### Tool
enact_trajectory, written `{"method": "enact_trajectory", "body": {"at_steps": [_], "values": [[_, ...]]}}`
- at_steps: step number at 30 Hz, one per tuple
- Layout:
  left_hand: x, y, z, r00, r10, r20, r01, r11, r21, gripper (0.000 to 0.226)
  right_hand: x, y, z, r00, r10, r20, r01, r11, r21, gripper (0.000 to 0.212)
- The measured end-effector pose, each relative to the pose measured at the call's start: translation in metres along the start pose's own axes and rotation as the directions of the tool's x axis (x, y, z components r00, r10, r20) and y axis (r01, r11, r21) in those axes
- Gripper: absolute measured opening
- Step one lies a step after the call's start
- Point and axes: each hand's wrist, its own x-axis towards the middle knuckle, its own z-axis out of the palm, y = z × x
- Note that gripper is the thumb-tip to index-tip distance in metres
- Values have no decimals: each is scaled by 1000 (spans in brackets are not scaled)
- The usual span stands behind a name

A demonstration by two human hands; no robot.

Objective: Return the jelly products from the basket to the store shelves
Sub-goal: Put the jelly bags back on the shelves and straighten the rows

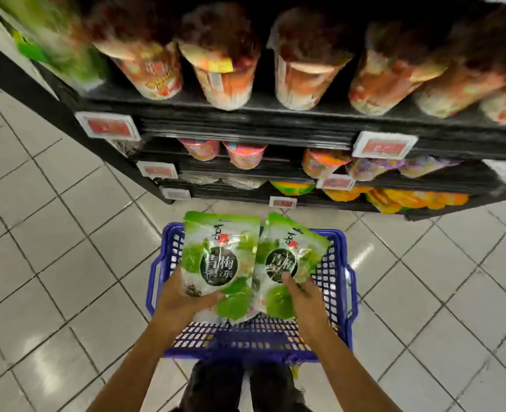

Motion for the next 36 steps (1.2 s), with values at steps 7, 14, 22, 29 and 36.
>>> {"method": "enact_trajectory", "body": {"at_steps": [7,14,22,29,36], "values": [[-151,229,-38,965,259,27,-252,955,-158,85,-191,-239,-78,976,-219,19,210,953,218,14],[-285,459,-86,777,630,18,-616,766,-184,76,-365,-440,-102,784,-619,-47,610,754,243,36],[-397,647,-137,455,885,-98,-869,418,-264,49,-508,-591,-114,521,-829,-203,837,449,313,41],[-460,745,-161,274,957,-97,-932,240,-273,44,-596,-684,-136,267,-911,-315,943,180,279,37],[-500,825,-153,187,966,-177,-960,142,-242,37,-637,-781,-155,73,-940,-334,990,28,137,29]]}}
